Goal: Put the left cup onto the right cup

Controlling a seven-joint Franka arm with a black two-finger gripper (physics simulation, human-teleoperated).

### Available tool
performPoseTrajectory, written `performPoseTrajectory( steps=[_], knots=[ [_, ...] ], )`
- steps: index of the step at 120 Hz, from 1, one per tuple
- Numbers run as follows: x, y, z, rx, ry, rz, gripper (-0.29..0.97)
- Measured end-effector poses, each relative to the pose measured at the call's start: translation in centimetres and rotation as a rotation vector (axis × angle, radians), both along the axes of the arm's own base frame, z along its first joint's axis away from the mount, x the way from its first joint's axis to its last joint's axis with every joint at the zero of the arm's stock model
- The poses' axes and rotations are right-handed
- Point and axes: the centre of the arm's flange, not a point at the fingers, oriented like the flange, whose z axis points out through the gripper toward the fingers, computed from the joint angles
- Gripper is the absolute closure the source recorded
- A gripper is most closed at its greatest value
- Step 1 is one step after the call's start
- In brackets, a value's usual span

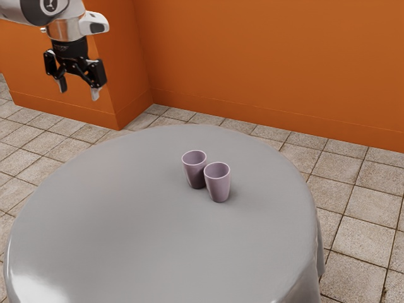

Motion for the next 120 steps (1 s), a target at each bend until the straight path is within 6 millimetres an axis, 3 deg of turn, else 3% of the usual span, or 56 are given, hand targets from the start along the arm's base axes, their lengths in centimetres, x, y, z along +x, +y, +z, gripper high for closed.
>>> performPoseTrajectory(
  steps=[24, 47, 93, 120],
  knots=[
    [1.3, -0.7, -0.9, 0.008, -0.008, -0.043, 0.00],
    [5.2, -6.8, -2.8, 0.003, -0.033, -0.125, 0.00],
    [10.7, -6.6, -6.4, -0.017, -0.061, 0.072, 0.00],
    [14.0, -7.8, -10.4, -0.031, -0.058, 0.238, 0.00]
  ],
)
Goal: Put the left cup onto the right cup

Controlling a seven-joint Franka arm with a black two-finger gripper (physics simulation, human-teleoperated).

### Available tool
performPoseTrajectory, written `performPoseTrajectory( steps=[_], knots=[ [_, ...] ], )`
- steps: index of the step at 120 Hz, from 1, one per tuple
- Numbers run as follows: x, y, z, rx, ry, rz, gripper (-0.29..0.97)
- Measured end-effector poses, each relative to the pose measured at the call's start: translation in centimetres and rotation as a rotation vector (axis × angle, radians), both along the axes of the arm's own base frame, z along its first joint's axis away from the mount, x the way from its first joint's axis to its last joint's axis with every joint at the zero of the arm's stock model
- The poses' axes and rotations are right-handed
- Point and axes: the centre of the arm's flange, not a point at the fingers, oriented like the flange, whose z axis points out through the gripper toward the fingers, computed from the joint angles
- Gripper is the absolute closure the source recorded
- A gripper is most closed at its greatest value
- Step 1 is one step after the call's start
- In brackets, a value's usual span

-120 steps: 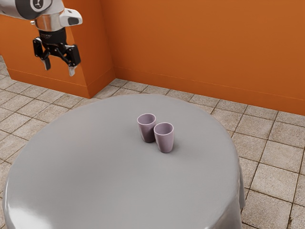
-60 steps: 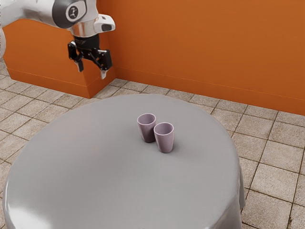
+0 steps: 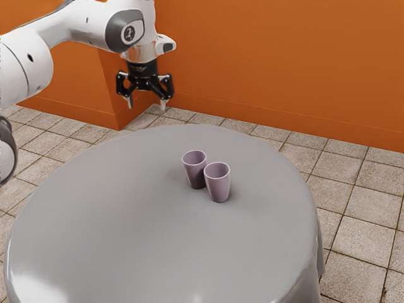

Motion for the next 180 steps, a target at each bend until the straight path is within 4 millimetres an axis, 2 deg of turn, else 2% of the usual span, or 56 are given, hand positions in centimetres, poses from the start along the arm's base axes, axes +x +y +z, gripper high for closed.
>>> performPoseTrajectory(
  steps=[60, 81, 99, 124, 138, 160, 180],
  knots=[
    [3.3, -6.2, -6.6, 0.004, -0.031, 0.436, 0.00],
    [4.6, -6.0, -7.9, 0.017, -0.073, 0.588, 0.00],
    [5.9, -5.3, -9.9, 0.022, -0.110, 0.691, 0.00],
    [8.0, -5.2, -12.7, 0.001, -0.157, 0.790, 0.00],
    [8.6, -5.6, -14.3, -0.012, -0.167, 0.826, 0.00],
    [9.0, -6.9, -15.1, -0.044, -0.175, 0.871, 0.00],
    [9.1, -7.8, -16.9, -0.056, -0.162, 0.907, 0.00]
  ],
)
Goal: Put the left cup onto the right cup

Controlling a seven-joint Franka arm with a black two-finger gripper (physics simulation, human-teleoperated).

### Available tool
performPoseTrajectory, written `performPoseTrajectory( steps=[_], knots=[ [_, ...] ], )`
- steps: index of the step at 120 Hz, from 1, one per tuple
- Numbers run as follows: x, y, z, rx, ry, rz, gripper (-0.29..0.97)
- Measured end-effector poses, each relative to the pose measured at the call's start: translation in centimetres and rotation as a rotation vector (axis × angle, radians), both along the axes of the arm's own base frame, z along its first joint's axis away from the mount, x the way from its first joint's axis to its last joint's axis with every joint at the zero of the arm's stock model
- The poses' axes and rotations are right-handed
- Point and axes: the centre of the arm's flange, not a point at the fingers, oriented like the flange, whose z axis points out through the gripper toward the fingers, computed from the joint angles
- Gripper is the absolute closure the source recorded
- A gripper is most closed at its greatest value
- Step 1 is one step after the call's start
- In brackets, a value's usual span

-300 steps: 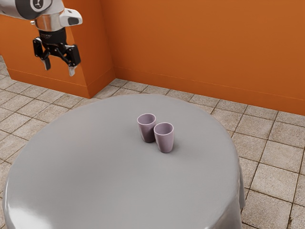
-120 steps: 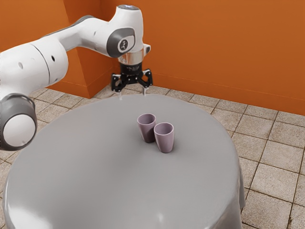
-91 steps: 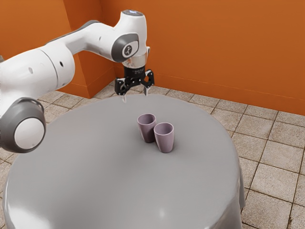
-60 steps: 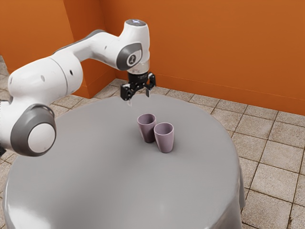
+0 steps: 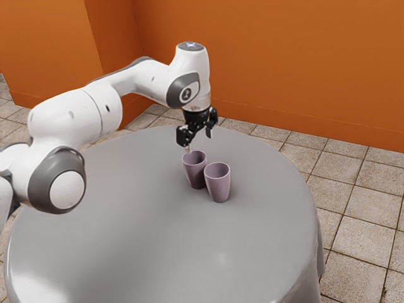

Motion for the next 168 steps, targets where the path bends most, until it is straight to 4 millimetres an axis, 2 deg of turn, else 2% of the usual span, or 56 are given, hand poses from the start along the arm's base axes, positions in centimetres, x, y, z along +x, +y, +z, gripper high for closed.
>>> performPoseTrajectory(
  steps=[23, 75, 105, 148, 168],
  knots=[
    [0.4, 0.1, -2.4, -0.006, 0.004, 0.041, 0.00],
    [1.1, 0.3, -2.9, 0.006, -0.031, 0.083, 0.01],
    [1.8, 0.7, -4.2, 0.000, -0.043, 0.099, 0.03],
    [1.7, 0.9, -5.3, 0.001, -0.031, 0.108, 0.16],
    [1.7, 0.8, -5.6, 0.002, -0.026, 0.110, 0.28]
  ],
)
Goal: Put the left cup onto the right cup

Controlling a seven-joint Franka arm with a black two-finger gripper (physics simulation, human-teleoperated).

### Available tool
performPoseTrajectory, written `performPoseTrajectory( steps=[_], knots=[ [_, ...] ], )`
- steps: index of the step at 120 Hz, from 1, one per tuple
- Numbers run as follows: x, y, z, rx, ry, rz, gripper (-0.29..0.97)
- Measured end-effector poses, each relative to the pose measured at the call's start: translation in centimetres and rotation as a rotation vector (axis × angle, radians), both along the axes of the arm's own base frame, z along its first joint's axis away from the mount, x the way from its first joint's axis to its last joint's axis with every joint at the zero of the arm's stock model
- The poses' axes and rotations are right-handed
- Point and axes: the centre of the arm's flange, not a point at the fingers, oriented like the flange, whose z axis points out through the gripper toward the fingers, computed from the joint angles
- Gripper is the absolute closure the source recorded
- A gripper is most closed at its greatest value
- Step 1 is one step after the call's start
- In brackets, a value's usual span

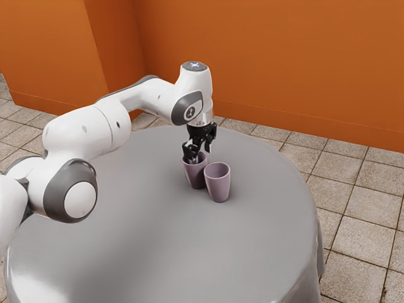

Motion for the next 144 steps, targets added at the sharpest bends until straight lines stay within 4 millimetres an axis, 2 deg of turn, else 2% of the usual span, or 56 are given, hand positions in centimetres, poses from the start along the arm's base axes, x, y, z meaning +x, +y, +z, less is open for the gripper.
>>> performPoseTrajectory(
  steps=[81, 111, 123, 144],
  knots=[
    [-0.2, 0.1, -0.2, 0.007, 0.012, 0.014, 0.73],
    [-0.2, 0.2, 0.1, 0.010, 0.017, 0.016, 0.78],
    [-0.7, -0.5, 0.5, 0.018, 0.030, 0.006, 0.78],
    [-1.4, -0.9, 2.3, 0.028, 0.038, -0.002, 0.78]
  ],
)
